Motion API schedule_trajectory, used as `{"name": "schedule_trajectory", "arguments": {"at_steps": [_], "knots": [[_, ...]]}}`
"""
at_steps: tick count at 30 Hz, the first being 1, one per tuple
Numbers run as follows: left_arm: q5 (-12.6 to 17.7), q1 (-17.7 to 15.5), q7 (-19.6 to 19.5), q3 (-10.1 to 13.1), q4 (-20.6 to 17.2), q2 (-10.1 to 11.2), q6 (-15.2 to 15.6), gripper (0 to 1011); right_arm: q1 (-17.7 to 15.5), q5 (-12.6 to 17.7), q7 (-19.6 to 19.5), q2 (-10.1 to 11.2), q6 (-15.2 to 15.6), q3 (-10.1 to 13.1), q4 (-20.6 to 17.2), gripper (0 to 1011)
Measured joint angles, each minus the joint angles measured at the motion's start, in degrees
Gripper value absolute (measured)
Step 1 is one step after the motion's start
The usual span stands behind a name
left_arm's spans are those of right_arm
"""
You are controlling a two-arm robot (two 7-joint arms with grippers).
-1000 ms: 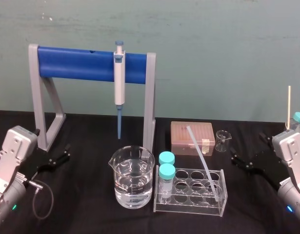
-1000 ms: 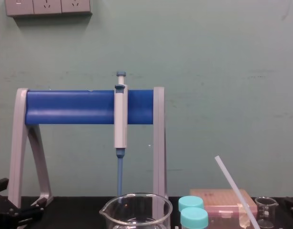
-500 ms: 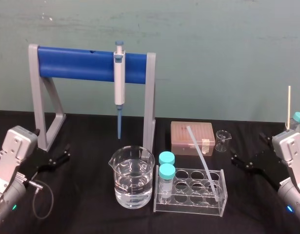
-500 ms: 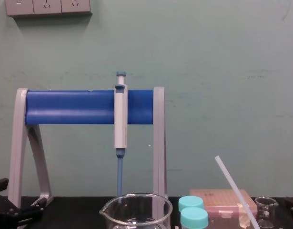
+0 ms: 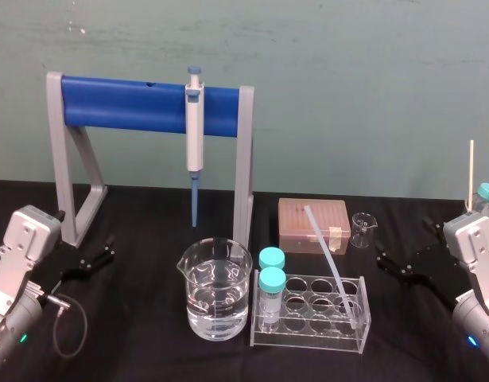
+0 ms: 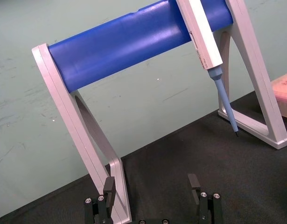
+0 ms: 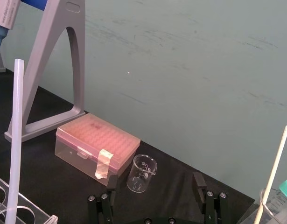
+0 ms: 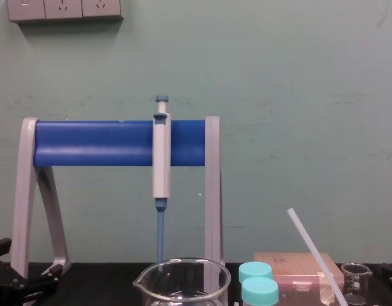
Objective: Pick up the stirring rod with one hand, then place it down.
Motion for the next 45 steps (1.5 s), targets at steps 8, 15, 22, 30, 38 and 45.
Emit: {"name": "schedule_trajectory", "arguments": {"at_steps": [8,15,22,30,38,45], "knots": [[0.00,0.00,0.00,0.00,0.00,0.00,0.00,1000,0.00,0.00,0.00,0.00,0.00,0.00,0.00,1002],[0.00,0.00,0.00,0.00,0.00,0.00,0.00,1000,0.00,0.00,0.00,0.00,0.00,0.00,0.00,1000],[0.00,0.00,0.00,0.00,0.00,0.00,0.00,1000,0.00,0.00,0.00,0.00,0.00,0.00,0.00,1002],[0.00,0.00,0.00,0.00,0.00,0.00,0.00,1000,0.00,0.00,0.00,0.00,0.00,0.00,0.00,1002],[0.00,0.00,0.00,0.00,0.00,0.00,0.00,1000,0.00,0.00,0.00,0.00,0.00,0.00,0.00,1000],[0.00,0.00,0.00,0.00,0.00,0.00,0.00,1000,-0.54,-1.47,-1.26,-0.73,-3.40,1.96,-1.14,1002]]}}
